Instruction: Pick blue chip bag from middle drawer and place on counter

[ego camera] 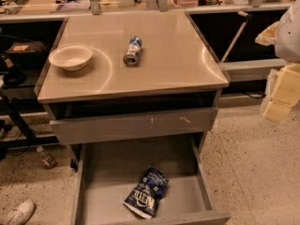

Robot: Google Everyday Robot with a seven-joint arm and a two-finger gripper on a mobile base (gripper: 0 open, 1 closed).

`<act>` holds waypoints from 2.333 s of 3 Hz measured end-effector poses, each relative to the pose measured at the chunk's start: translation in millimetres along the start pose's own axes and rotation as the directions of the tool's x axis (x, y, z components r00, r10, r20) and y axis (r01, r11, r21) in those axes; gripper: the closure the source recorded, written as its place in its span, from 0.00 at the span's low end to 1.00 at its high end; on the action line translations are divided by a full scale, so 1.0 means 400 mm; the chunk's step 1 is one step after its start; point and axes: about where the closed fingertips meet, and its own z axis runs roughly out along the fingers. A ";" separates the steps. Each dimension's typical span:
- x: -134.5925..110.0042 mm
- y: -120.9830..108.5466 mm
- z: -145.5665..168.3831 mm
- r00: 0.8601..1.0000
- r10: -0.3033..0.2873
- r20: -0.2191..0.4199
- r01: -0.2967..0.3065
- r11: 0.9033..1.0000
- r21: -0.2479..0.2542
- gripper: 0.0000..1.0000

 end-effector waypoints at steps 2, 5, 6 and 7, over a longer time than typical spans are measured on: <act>-0.022 0.047 0.066 0.999 0.036 0.003 -0.036 0.999 -0.003 0.00; -0.055 0.177 0.336 0.996 -0.065 0.069 0.074 0.987 -0.142 0.00; -0.064 0.187 0.355 0.993 -0.104 0.053 0.110 0.986 -0.128 0.00; -0.080 0.194 0.443 0.987 -0.155 0.044 0.159 0.978 -0.135 0.00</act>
Offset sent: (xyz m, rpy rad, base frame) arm -0.0208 0.0367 -0.0911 0.0188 0.0924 -0.0726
